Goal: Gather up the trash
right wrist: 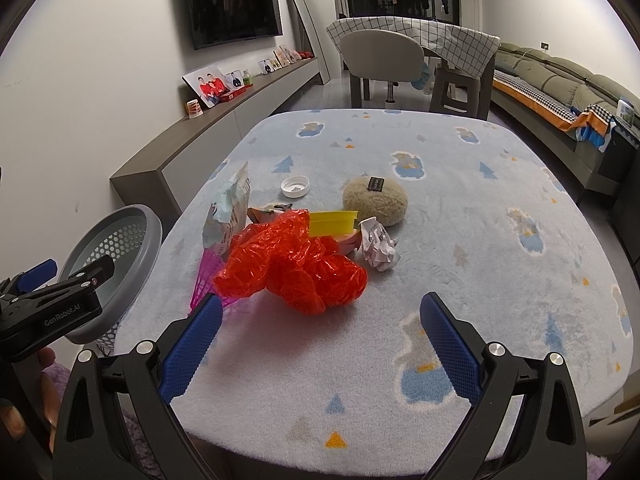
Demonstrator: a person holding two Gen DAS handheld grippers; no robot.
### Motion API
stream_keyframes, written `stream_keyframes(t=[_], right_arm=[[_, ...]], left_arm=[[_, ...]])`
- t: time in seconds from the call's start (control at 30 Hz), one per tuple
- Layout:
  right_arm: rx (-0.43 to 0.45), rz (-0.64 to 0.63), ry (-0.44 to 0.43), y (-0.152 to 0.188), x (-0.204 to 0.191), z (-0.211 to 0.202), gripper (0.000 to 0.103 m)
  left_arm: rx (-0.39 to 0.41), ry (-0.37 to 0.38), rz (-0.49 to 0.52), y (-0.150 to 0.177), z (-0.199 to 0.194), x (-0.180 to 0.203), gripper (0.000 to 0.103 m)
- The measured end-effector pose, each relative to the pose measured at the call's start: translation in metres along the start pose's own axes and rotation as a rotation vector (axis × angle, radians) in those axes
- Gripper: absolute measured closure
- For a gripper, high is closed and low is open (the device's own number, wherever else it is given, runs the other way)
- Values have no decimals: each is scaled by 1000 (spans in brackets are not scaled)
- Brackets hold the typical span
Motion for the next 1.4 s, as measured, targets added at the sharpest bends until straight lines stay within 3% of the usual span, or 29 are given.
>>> stream_keyframes(t=[1.4], right_arm=[[-5,4,-6,1,1,3,8]], left_arm=[[1,-2,-1,0,0,-1,6]])
Point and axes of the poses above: each gripper's, at about its wrist camera, not at the fingertips, and z roughly the way its jaws point, x to its right, y to its underside, the point moved 3 cm from there along z, roughly the way its jaws point, and after that the axes turned 7 degrees about x, right-handed, at the moved point
